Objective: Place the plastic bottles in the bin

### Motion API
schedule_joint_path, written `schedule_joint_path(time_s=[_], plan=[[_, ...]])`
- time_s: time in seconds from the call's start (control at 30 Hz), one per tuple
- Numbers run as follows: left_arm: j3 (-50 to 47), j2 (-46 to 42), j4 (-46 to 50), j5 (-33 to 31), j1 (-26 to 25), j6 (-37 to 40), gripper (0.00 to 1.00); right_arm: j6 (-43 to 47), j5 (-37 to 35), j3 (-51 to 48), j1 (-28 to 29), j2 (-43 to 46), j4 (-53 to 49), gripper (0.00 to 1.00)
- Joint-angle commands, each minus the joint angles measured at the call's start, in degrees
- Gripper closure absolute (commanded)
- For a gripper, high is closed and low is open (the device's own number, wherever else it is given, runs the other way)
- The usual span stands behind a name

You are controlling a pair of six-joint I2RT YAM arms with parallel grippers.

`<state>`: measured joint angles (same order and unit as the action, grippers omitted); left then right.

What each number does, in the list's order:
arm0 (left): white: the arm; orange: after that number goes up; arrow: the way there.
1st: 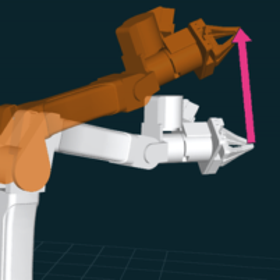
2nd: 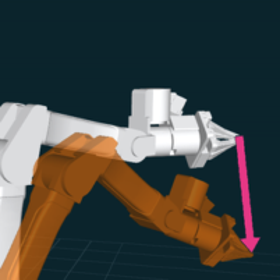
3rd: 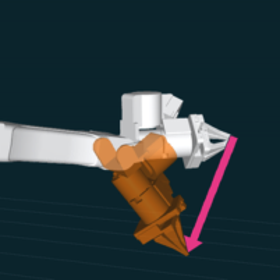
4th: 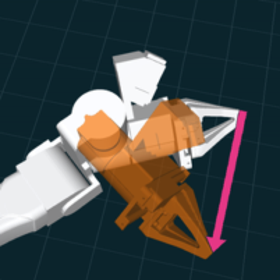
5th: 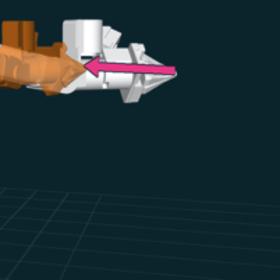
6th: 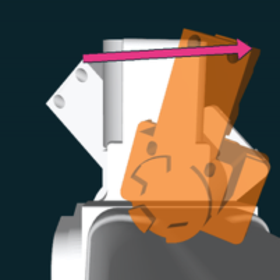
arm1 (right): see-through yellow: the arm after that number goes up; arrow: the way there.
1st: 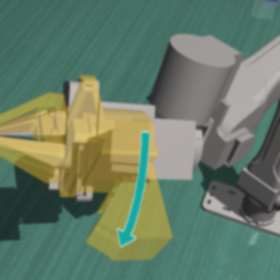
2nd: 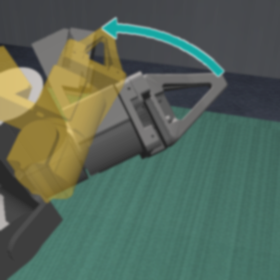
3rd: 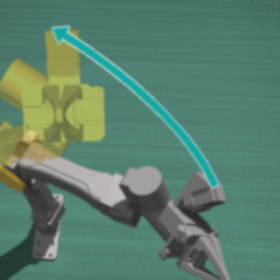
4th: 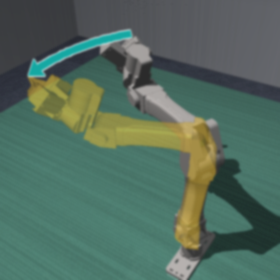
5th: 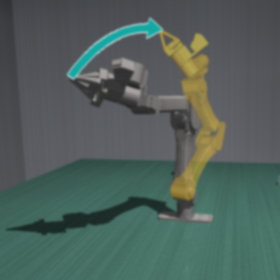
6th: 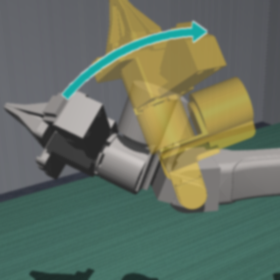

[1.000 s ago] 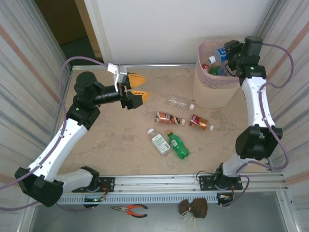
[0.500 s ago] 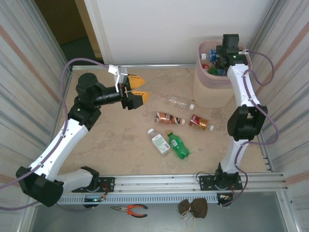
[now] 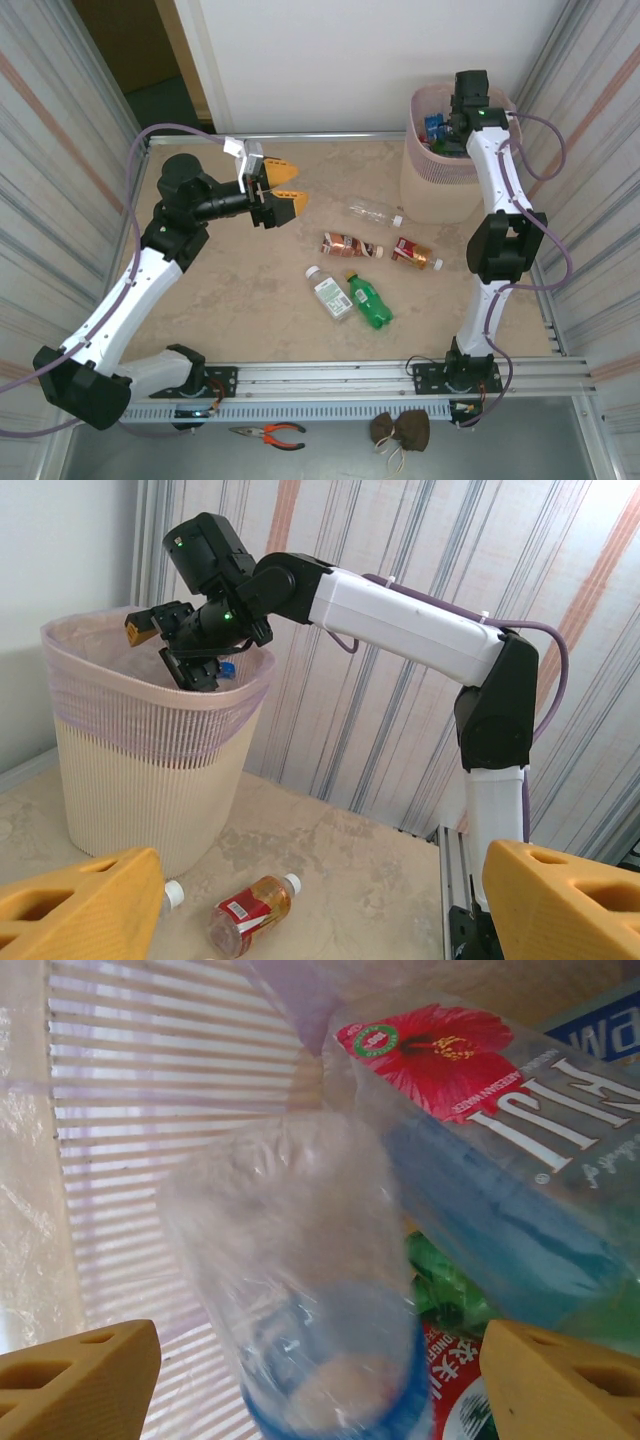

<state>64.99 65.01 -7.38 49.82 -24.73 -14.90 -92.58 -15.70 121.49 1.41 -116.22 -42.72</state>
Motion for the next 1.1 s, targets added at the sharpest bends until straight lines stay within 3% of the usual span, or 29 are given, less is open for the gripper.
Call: schedule_joint_path(time_s=[0.0,0.3,0.53,0.83,1.07], plan=[[0.0,-1.3,-2.1,-0.1,0.4,-0.5,0.16,-0.2,-3.0,2.2,-0.5,1.5,-4.5,0.16],[0.1,-0.8,-3.2,0.0,0.4,-1.1,0.17,6.7,-2.7,2.0,-1.4,6.7,-1.7,0.18],[-0.2,-0.3,-4.0,0.2,0.4,-1.8,0.17,14.1,7.0,0.1,-3.1,6.2,11.5,0.26],[-0.3,0.5,-3.9,-0.3,0.4,-1.5,0.16,12.1,16.6,0.5,-4.4,-0.9,23.3,0.44],[0.0,1.5,-3.8,-0.4,0.5,-1.3,0.16,8.8,15.0,-8.0,-5.2,-1.1,24.0,0.49]])
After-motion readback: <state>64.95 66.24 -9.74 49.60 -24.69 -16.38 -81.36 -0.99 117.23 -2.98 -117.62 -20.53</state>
